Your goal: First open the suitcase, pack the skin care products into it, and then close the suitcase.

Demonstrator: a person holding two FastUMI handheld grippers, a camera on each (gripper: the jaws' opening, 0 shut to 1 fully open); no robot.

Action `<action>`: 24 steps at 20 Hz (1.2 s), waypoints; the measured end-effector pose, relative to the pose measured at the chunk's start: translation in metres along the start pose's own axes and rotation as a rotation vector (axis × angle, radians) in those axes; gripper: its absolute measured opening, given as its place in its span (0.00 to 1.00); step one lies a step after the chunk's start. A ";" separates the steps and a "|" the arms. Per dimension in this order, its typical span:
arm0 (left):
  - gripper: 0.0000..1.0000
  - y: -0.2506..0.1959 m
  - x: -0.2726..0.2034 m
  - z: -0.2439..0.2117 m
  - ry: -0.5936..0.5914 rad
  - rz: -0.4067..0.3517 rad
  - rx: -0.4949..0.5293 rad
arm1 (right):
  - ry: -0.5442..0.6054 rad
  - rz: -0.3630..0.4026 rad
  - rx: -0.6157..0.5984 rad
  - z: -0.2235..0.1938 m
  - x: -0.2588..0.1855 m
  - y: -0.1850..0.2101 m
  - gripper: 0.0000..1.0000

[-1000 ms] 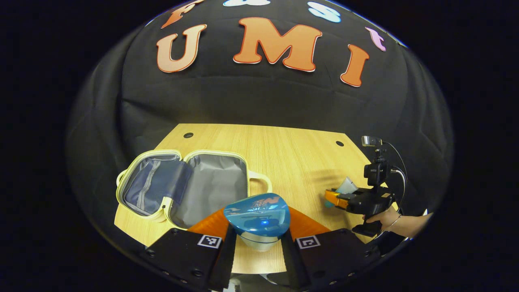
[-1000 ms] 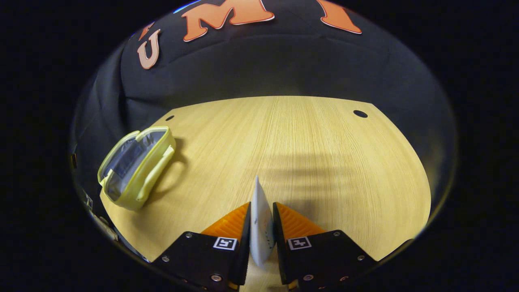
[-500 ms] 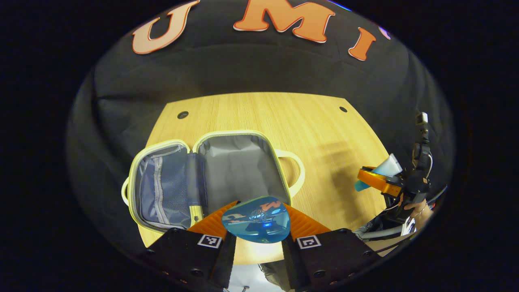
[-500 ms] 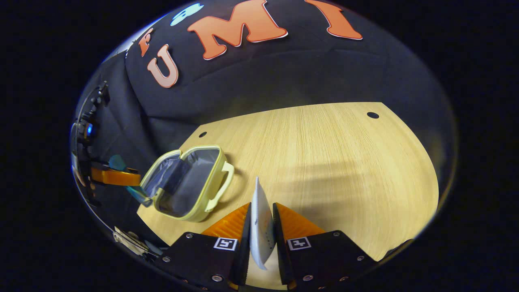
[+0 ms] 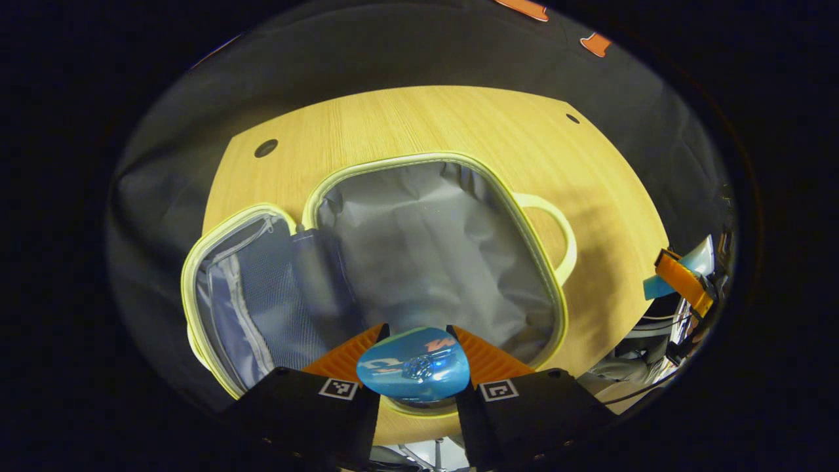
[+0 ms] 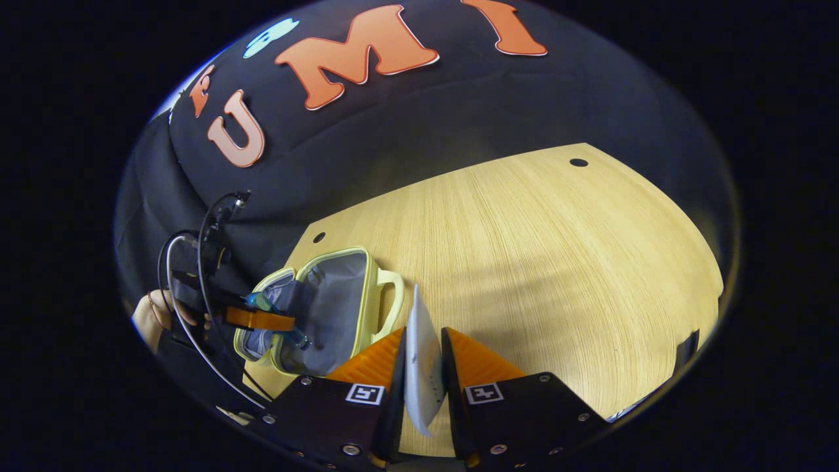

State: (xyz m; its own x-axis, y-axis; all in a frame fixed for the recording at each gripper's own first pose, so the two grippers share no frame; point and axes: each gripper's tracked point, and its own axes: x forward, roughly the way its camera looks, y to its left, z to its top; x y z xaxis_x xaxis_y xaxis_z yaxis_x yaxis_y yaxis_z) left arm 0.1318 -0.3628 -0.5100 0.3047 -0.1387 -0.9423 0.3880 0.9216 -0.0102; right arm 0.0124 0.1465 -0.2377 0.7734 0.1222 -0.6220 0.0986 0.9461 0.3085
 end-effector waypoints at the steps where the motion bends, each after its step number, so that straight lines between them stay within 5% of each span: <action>1: 0.52 0.002 0.009 0.003 0.011 0.000 0.002 | 0.003 -0.013 0.011 -0.001 -0.001 0.001 0.31; 8: 0.52 0.013 0.061 0.059 -0.015 0.038 0.097 | 0.015 -0.072 0.048 0.001 -0.002 0.004 0.31; 14: 0.54 0.026 0.094 0.040 0.063 0.043 -0.014 | 0.012 -0.092 0.037 0.008 0.002 0.011 0.31; 16: 0.60 0.011 0.092 0.042 0.037 -0.018 -0.021 | 0.015 -0.090 0.033 0.013 0.004 0.012 0.31; 19: 1.00 -0.003 0.067 0.049 -0.004 -0.037 0.016 | 0.014 -0.073 0.025 0.023 0.010 0.021 0.31; 24: 0.98 -0.005 0.022 0.042 -0.096 -0.066 0.064 | 0.021 0.003 -0.032 0.054 0.026 0.054 0.26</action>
State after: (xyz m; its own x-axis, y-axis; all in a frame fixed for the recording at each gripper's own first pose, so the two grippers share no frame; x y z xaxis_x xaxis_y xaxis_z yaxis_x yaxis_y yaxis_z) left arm 0.1732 -0.3854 -0.5167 0.3575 -0.2353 -0.9038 0.4638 0.8847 -0.0469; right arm 0.0719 0.1847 -0.1982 0.7603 0.1312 -0.6362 0.0756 0.9549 0.2873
